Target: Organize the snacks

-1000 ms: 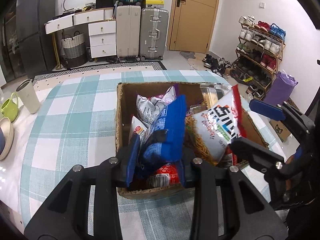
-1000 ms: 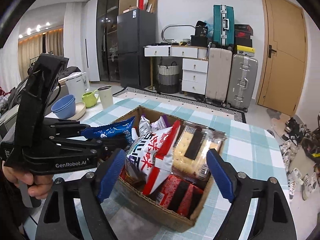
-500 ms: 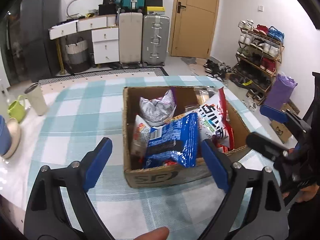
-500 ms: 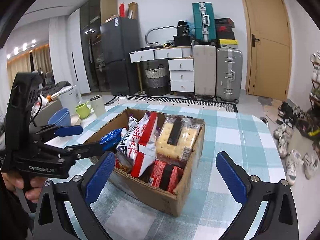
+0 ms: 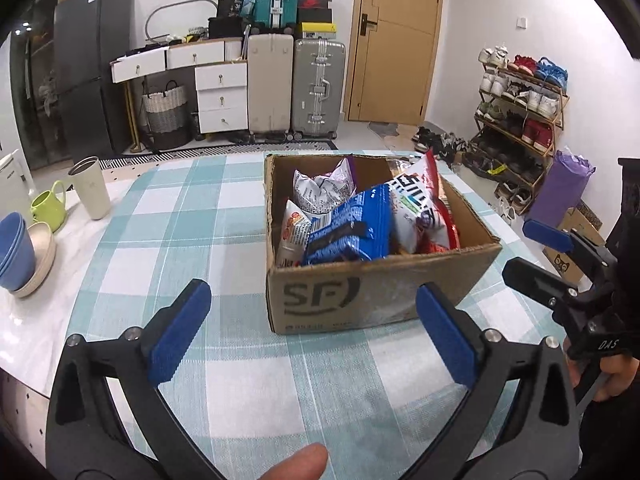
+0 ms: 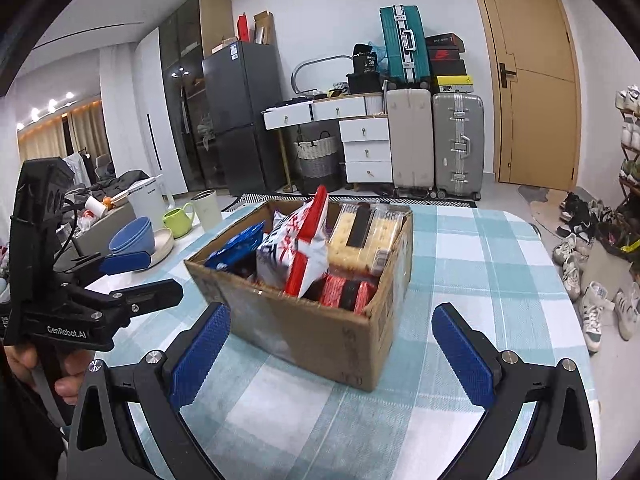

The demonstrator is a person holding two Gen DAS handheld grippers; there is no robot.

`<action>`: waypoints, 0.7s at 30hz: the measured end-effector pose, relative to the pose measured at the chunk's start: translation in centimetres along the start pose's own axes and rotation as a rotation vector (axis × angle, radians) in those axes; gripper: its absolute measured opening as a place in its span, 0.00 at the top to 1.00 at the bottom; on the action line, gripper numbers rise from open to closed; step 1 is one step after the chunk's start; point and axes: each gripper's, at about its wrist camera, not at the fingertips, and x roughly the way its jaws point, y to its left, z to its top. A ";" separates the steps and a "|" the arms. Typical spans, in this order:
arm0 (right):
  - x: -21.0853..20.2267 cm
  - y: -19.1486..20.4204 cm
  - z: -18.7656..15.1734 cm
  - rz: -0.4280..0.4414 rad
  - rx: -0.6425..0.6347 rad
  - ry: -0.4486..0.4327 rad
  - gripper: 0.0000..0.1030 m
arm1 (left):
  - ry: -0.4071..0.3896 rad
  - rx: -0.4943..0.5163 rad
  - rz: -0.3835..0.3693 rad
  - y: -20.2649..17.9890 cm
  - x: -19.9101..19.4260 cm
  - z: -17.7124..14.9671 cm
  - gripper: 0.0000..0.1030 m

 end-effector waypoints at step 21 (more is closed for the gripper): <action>-3.4 1.6 -4.0 0.041 -0.048 -0.138 0.01 | -0.162 -0.052 0.026 -0.3 -2.7 -6.0 0.01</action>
